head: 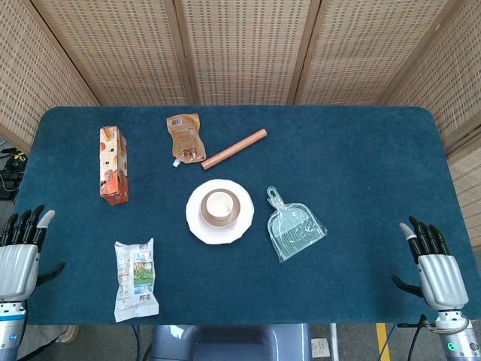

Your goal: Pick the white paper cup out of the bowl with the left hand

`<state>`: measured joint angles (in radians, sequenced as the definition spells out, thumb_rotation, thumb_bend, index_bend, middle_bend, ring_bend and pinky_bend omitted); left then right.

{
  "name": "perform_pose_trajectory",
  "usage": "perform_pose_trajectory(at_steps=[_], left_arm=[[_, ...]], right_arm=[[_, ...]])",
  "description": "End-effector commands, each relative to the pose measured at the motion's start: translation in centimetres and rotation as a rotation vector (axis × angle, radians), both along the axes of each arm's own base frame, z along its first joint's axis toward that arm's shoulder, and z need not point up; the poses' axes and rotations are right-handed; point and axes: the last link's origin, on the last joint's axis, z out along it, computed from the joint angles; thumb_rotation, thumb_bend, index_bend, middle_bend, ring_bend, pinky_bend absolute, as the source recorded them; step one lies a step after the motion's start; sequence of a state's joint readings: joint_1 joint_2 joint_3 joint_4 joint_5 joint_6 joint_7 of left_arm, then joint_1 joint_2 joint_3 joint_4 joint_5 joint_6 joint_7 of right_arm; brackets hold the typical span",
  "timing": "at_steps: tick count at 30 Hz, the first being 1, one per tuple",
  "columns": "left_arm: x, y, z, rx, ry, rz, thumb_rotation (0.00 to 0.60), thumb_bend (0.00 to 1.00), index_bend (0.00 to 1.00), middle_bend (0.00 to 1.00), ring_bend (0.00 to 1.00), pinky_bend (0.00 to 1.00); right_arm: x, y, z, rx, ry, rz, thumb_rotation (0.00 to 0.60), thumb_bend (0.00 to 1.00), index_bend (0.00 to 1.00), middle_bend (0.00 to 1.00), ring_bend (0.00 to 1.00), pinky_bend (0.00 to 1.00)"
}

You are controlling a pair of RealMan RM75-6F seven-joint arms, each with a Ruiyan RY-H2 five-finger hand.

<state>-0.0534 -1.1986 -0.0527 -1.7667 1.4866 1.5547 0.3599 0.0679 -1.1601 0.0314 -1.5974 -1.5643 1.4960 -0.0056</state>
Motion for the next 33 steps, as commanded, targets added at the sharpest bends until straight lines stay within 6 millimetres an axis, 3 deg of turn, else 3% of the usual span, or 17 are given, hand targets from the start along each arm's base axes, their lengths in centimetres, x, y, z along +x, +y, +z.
perform_pose_trajectory(at_steps=[1, 10, 16, 21, 26, 33], left_arm=[[0.0, 0.0, 0.0, -0.001, 0.001, -0.001, 0.6, 0.0, 0.0, 0.0, 0.0, 0.0], [0.2, -0.1, -0.1, -0.002, 0.001, -0.005, 0.6, 0.0, 0.0, 0.0, 0.0, 0.0], [0.9, 1.1, -0.3, -0.014, -0.035, -0.02, 0.6, 0.0, 0.0, 0.0, 0.0, 0.0], [2.9, 4.1, -0.8, -0.063, -0.006, -0.064, 0.6, 0.0, 0.0, 0.0, 0.0, 0.0], [7.9, 9.2, -2.6, -0.157, 0.007, -0.179, 0.6, 0.01, 0.0, 0.0, 0.0, 0.0], [11.8, 13.2, -4.8, -0.262, 0.01, -0.24, 0.6, 0.04, 0.09, 0.0, 0.0, 0.0]], right_arm=[[0.0, 0.0, 0.0, -0.001, 0.0, 0.002, 0.6, 0.13, 0.0, 0.0, 0.0, 0.0], [0.1, 0.2, 0.2, -0.005, -0.007, 0.007, 0.6, 0.13, 0.0, 0.0, 0.0, 0.0], [-0.3, -0.3, 0.6, -0.016, -0.018, -0.013, 0.6, 0.13, 0.0, 0.0, 0.0, 0.0], [-0.5, -0.6, 1.2, -0.036, -0.029, -0.022, 0.6, 0.13, 0.0, 0.0, 0.0, 0.0], [-0.9, -1.0, 1.9, -0.059, -0.047, -0.034, 0.6, 0.13, 0.0, 0.0, 0.0, 0.0], [-1.6, -1.4, 2.6, -0.077, -0.065, -0.06, 0.6, 0.13, 0.0, 0.0, 0.0, 0.0]])
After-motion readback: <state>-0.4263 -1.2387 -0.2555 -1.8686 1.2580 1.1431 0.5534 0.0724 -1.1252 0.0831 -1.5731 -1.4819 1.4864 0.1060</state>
